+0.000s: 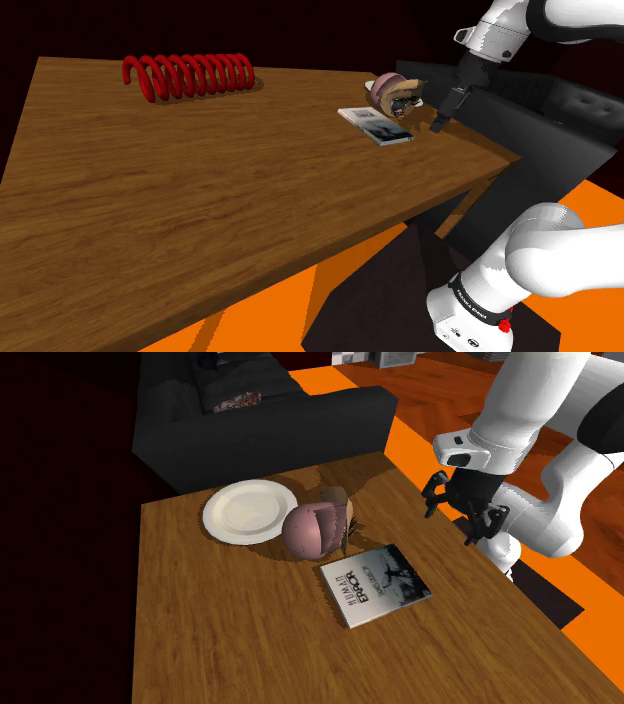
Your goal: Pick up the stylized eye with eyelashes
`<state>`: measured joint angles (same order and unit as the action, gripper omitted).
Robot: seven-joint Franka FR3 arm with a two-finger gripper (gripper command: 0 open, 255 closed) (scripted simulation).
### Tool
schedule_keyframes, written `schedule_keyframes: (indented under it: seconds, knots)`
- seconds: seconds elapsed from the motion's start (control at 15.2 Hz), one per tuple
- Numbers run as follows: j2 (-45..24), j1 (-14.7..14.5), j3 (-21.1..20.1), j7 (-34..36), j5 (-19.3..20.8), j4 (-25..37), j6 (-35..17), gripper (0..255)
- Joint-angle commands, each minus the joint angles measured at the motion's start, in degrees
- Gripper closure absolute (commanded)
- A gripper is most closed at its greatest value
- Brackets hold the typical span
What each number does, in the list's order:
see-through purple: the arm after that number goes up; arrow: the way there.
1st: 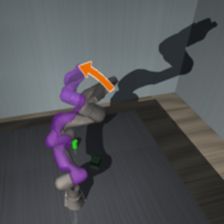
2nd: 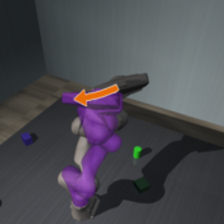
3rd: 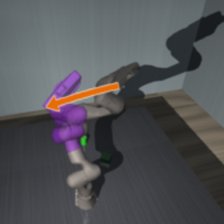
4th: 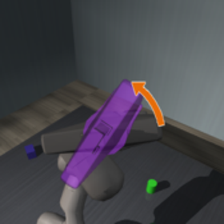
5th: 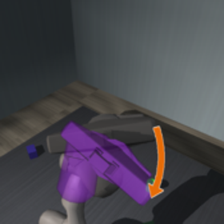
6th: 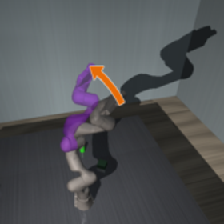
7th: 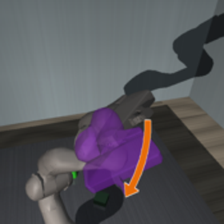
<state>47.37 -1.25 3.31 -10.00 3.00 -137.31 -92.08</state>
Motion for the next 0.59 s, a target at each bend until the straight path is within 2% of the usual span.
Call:
schedule_keyframes:
  seconds: [0.0, 0.53]
  knots:
    - [0.0, 0.0, 0.0, 0.0, 0.0, 0.0, 0.0, 0]
    - [-6.3, -6.2, 11.7, -32.3, 11.5, 7.7, -4.4, 0]
